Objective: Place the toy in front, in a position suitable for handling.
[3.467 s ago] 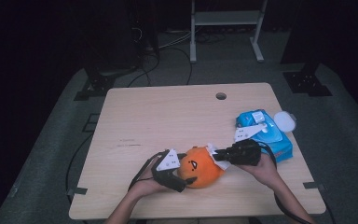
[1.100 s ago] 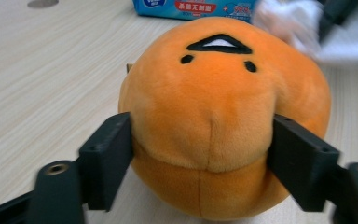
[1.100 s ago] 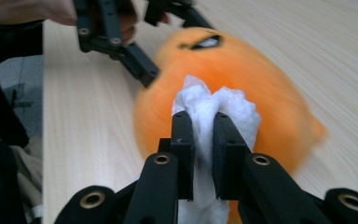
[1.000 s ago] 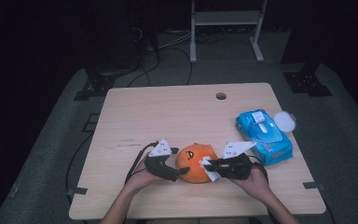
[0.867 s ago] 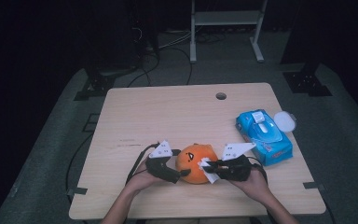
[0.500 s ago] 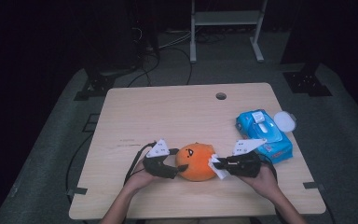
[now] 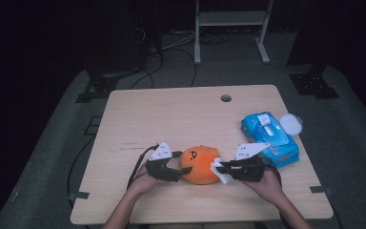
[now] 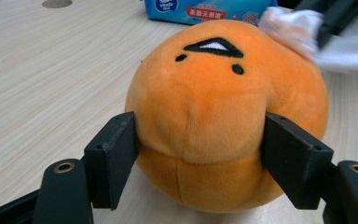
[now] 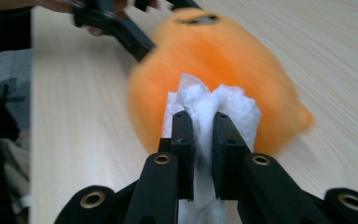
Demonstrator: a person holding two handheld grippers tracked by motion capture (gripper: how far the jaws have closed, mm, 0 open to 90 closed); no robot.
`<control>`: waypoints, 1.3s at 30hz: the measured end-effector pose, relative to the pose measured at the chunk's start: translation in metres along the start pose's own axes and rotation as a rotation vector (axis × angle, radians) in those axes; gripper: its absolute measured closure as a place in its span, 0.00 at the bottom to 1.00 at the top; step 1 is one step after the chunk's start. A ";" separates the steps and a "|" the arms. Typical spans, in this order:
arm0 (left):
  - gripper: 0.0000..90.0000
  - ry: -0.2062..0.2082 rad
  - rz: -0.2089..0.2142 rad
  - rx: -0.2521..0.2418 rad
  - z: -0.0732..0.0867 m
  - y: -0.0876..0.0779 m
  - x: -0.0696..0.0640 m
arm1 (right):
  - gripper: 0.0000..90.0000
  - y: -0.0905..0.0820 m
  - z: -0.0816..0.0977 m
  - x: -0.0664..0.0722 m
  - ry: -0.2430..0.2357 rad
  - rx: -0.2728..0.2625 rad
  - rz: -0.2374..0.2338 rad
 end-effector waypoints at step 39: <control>0.12 -0.001 0.029 -0.041 -0.018 0.017 -0.021 | 0.89 0.004 -0.020 0.003 -0.027 -0.060 0.081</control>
Point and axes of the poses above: each handheld gripper's, and its own axes: y roughly forward along the jaws, z roughly out of its underside, x roughly to its left, the point moved 2 cm from there along y, roughly forward along the jaws, and after that the axes turned 10 degrees about y, right-handed, at the moved point
